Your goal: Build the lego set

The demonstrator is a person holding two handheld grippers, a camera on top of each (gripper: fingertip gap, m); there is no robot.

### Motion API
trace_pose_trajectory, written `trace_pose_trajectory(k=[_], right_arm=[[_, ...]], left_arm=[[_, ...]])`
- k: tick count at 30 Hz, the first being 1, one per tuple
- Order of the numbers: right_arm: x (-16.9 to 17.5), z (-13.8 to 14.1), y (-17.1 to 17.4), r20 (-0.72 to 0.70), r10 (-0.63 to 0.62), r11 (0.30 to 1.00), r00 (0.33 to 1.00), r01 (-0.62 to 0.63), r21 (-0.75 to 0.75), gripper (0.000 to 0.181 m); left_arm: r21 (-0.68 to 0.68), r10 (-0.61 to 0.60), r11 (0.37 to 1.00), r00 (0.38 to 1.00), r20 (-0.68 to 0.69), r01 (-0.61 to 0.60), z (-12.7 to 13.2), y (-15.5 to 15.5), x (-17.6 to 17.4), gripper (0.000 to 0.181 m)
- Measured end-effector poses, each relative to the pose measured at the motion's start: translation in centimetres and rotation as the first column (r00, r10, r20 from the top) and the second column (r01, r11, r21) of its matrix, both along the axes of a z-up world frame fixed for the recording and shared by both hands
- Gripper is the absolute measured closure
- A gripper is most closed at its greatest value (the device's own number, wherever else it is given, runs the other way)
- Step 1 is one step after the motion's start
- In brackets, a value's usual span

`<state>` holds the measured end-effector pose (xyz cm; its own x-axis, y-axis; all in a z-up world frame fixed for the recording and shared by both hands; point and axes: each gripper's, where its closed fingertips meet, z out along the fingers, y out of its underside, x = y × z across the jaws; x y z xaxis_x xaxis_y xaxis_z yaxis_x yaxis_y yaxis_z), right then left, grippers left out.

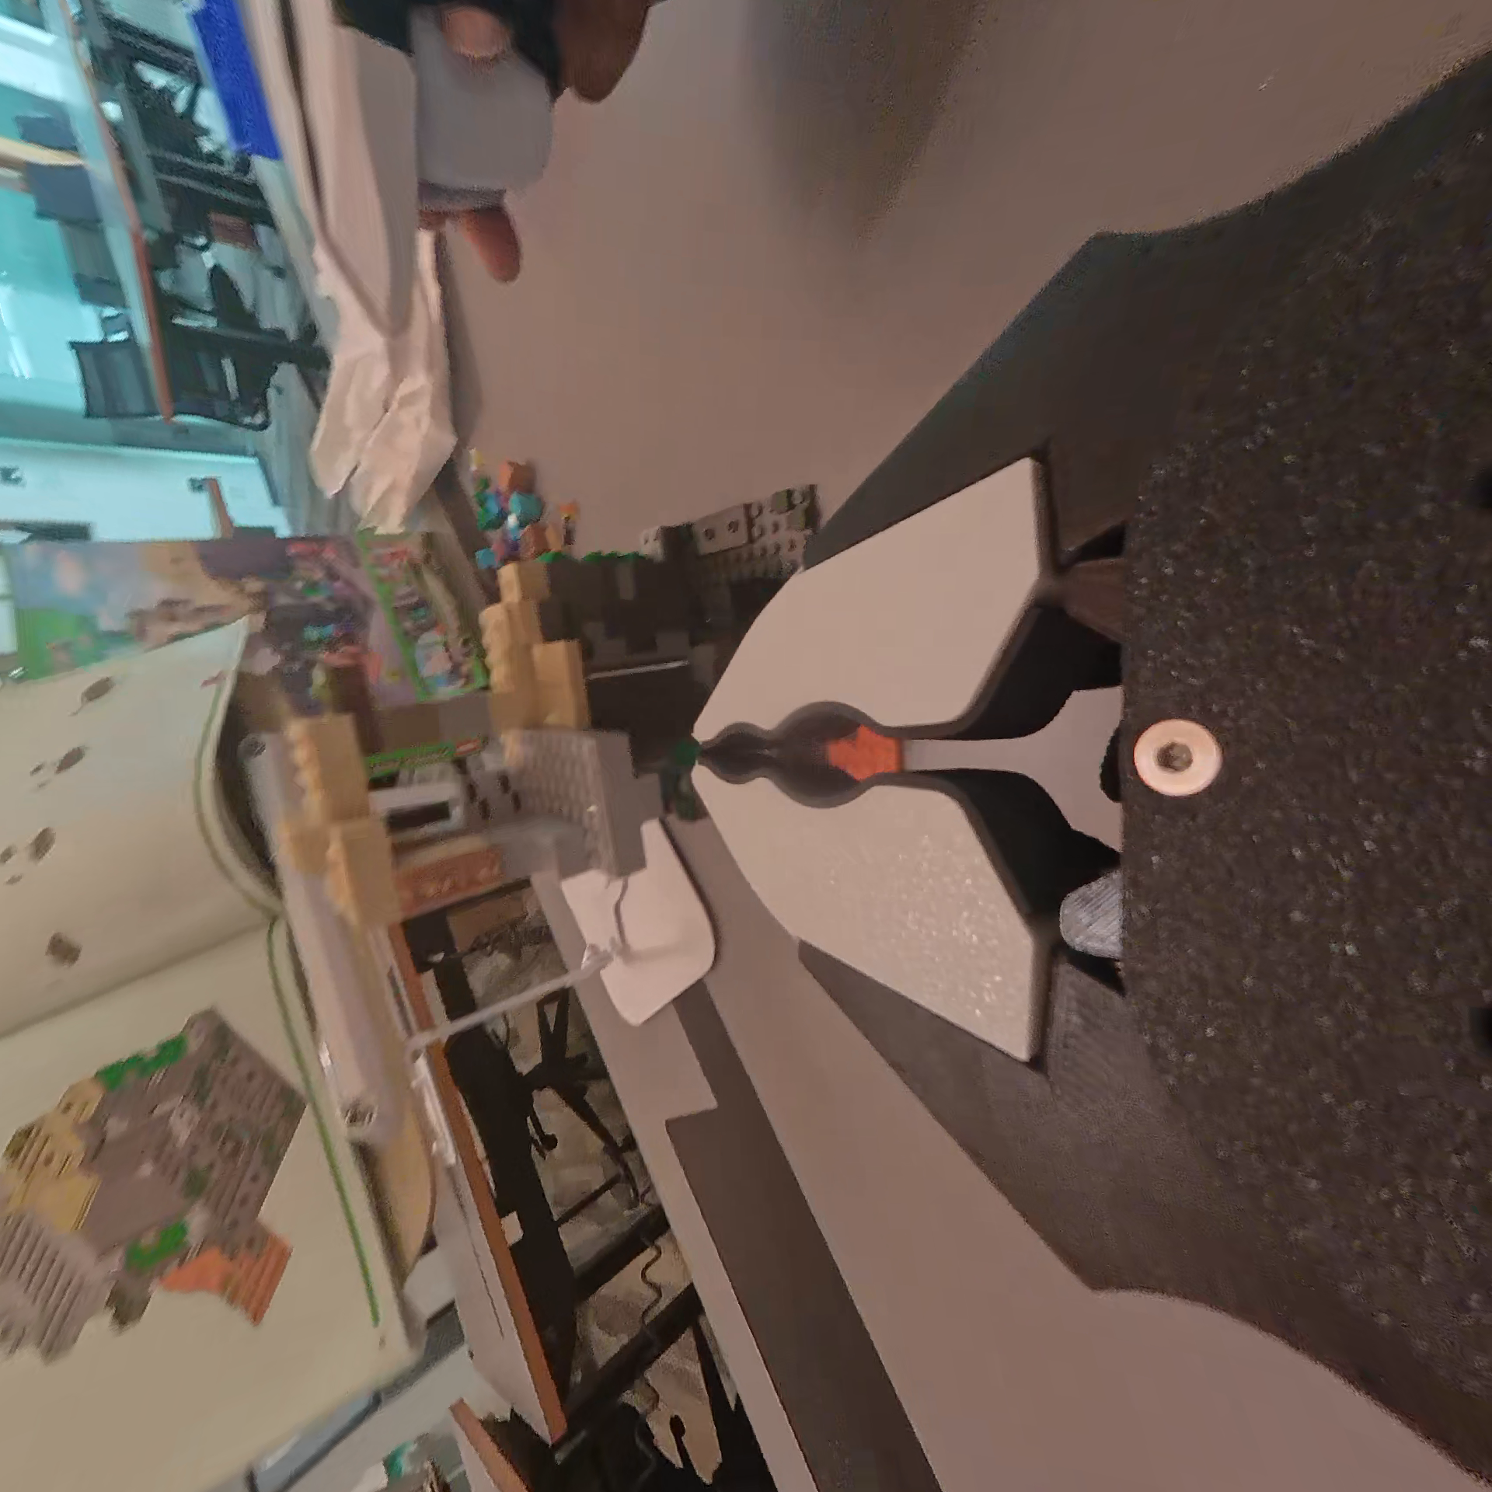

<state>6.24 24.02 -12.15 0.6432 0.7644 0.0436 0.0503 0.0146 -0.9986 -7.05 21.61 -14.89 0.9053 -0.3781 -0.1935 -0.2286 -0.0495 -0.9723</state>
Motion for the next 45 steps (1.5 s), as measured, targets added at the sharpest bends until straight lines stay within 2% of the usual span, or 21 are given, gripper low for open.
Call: trace_pose_trajectory(k=[4, 9, 13, 16, 19, 21, 23, 26, 29, 35, 41, 45], right_arm=[[-0.7, -0.7, -0.4, 0.014, 0.06, 0.998, 0.998, -0.06, 0.004, 0.181], [-0.9, -2.0, -0.7, -0.037, 0.108, 0.987, 0.993, -0.112, -0.118, 0.181], [-1.2, -2.1, -1.3, -0.042, 0.134, 0.982, 0.99, -0.138, -0.125, 0.181], [-1.4, -2.1, -1.5, -0.035, 0.138, 0.982, 0.99, -0.141, -0.124, 0.181], [-1.3, -1.9, -1.6, -0.04, 0.133, 0.982, 0.99, -0.137, -0.128, 0.181], [-1.2, -1.6, -1.7, -0.042, 0.133, 0.982, 0.99, -0.137, -0.129, 0.181], [-1.1, -1.5, -1.9, -0.042, 0.134, 0.983, 0.99, -0.138, -0.123, 0.181], [-1.0, -1.6, -2.1, -0.043, 0.144, 0.98, 0.989, -0.148, -0.13, 0.181], [-1.2, -1.8, -2.1, -0.053, 0.156, 0.974, 0.986, -0.163, -0.156, 0.181], [-1.5, -2.2, -2.4, -0.046, 0.175, 0.966, 0.983, -0.181, -0.184, 0.181], [-1.8, -2.5, -2.7, -0.033, 0.19, 0.962, 0.981, -0.193, -0.195, 0.181], [-1.8, -2.6, -2.8, -0.028, 0.197, 0.959, 0.98, -0.199, -0.2, 0.181]], left_arm=[[-0.043, -0.029, 0.999, 1.0, 0.003, 0.029, -1.1, 0.2, 0.4, 0.181], [-0.074, -0.041, 0.996, 0.995, 0.086, 0.048, -0.8, 0.1, 0.1, 0.181], [-0.119, -0.089, 0.988, 0.992, 0.089, 0.099, -1.2, -0.5, 1.0, 0.181], [-0.114, -0.085, 0.989, 0.996, 0.041, 0.089, -1.0, -1.2, 0.9, 0.181], [-0.094, -0.021, 0.996, 0.997, -0.08, 0.013, 0.0, -1.4, -2.0, 0.171], [-0.098, 0.073, 0.991, 0.983, -0.17, -0.091, 0.7, -1.7, -6.2, 0.164], [-0.106, 0.121, 0.985, 0.978, -0.169, -0.14, 1.8, -2.7, -9.9, 0.163], [-0.155, 0.134, 0.976, 0.981, -0.144, -0.156, 2.2, -4.7, -13.5, 0.162], [-0.27, 0.082, 0.955, 0.983, -0.163, -0.124, -0.1, -6.6, -14.4, 0.158], [-0.495, -0.074, 0.869, 0.986, -0.152, -0.012, -6.5, -9.0, -12.1, 0.154], [-0.569, -0.19, 0.819, 0.971, -0.143, 0.077, -8.9, -9.3, -9.1, 0.161], [-0.603, -0.222, 0.794, 0.96, -0.171, 0.077, -10.0, -9.0, -8.1, 0.167]])
